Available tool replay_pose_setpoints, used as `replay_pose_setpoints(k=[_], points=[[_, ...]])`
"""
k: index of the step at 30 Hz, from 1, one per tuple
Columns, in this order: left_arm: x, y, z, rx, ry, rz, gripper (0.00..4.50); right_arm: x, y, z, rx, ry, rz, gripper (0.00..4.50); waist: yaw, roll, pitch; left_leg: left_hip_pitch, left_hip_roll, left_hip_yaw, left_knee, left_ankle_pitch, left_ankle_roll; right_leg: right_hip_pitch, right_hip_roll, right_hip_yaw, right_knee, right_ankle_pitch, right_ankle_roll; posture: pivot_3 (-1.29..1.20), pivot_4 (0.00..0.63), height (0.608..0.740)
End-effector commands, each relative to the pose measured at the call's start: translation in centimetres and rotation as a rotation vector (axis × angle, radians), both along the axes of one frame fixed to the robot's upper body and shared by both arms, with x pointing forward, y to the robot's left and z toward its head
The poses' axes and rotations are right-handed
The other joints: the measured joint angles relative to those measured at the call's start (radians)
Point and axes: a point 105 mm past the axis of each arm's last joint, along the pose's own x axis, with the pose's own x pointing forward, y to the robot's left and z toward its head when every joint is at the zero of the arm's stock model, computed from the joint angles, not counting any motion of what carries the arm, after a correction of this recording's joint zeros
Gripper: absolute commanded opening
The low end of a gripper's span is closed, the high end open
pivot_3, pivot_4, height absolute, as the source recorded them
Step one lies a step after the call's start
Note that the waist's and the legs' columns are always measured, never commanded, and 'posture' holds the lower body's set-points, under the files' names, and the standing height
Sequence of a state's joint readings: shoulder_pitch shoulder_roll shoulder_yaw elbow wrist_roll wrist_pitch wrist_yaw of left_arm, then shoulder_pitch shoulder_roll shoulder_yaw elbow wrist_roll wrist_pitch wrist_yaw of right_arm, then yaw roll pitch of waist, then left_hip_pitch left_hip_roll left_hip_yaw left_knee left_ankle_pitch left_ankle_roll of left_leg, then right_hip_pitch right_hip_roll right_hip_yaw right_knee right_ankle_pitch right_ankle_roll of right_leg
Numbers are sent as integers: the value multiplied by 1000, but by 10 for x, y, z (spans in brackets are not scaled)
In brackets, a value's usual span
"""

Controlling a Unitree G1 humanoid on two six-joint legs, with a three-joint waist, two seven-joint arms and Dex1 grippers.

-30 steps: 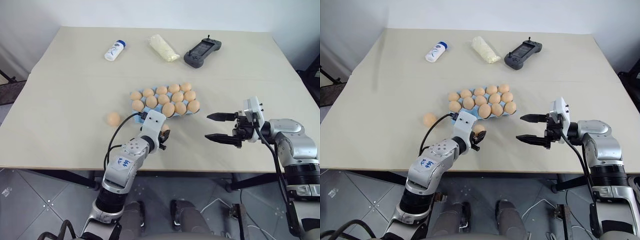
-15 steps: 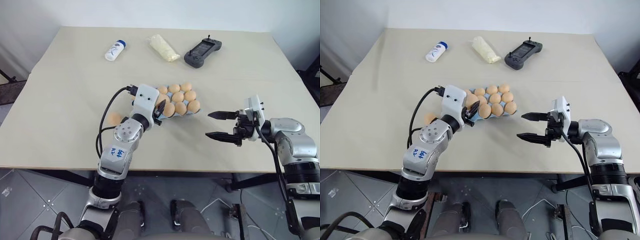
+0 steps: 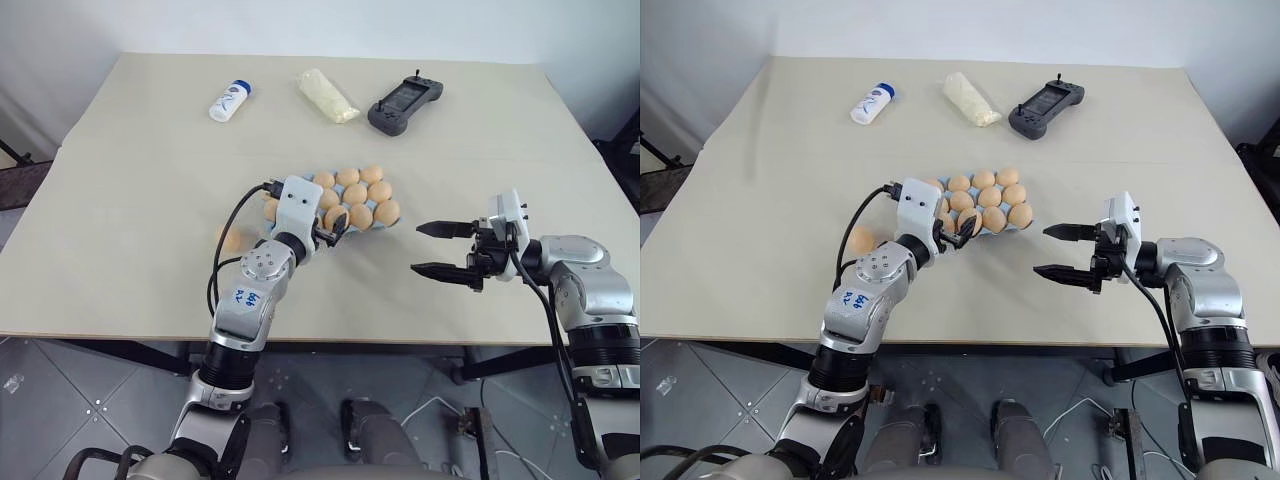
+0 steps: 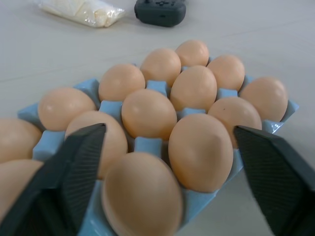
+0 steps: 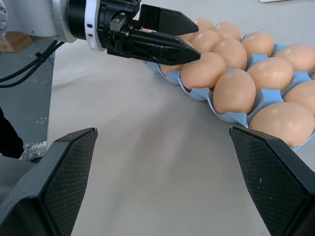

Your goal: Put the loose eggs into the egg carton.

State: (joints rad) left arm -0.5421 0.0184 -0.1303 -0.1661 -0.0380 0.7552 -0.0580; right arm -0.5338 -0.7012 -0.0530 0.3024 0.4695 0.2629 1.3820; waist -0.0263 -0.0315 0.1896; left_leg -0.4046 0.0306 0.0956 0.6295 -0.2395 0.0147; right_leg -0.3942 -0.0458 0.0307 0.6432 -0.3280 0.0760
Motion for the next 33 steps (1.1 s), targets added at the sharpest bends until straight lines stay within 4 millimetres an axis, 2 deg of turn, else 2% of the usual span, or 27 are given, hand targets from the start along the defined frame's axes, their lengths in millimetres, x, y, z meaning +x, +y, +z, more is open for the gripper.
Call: replay_pose_setpoints(k=[1,4,7,9,14,18,21,24,29,33], points=[[-8,6,21,-10,-65,7,4493,0,-6,11,14,-50,-13,4500,0,0,0,0,0,0,0,0,0,0,0,0,0,0,0,0,150,740],[-15,11,26,-1,-90,-8,4493,2,-4,11,22,-53,-5,4500,-1,0,0,0,0,0,0,0,0,0,0,0,0,0,0,0,150,740],[-32,16,42,-23,-224,-69,4493,4,-3,14,39,-63,5,4500,-3,0,0,0,0,0,0,0,0,0,0,0,0,0,0,0,150,740],[-42,25,45,-44,-289,-95,4493,5,-1,14,49,-63,15,4500,-2,0,0,0,0,1,-1,-1,-1,0,0,0,0,0,0,0,150,740],[-64,52,31,-133,-295,-111,4493,6,4,21,107,-72,73,4500,-2,0,0,1,1,1,-1,-2,-3,0,0,0,0,0,0,0,150,740],[-85,80,-6,-94,-204,-103,4493,9,6,20,110,-82,101,4500,-3,1,0,1,0,1,-1,-3,-4,1,-1,1,-1,0,-1,0,150,740],[-92,93,-18,-72,-174,-82,4493,10,7,19,107,-81,110,4500,-4,1,0,1,1,0,-2,-3,-4,1,-2,0,-4,-1,-1,0,150,740],[-102,127,-35,-54,-143,62,4493,12,9,19,117,-89,122,4500,-3,1,0,0,1,-1,-3,-3,-4,1,-3,-1,-5,-1,-2,0,150,740],[-114,150,-41,-66,-131,169,4493,11,10,18,138,-88,144,4500,-5,1,0,0,0,0,-9,-4,-4,0,-4,-1,-12,-1,-2,0,150,740],[-115,157,-41,-65,-131,198,4493,12,11,17,133,-87,152,4500,-4,1,0,0,0,0,-12,-4,-4,0,-4,-2,-15,-1,-2,0,150,740]])
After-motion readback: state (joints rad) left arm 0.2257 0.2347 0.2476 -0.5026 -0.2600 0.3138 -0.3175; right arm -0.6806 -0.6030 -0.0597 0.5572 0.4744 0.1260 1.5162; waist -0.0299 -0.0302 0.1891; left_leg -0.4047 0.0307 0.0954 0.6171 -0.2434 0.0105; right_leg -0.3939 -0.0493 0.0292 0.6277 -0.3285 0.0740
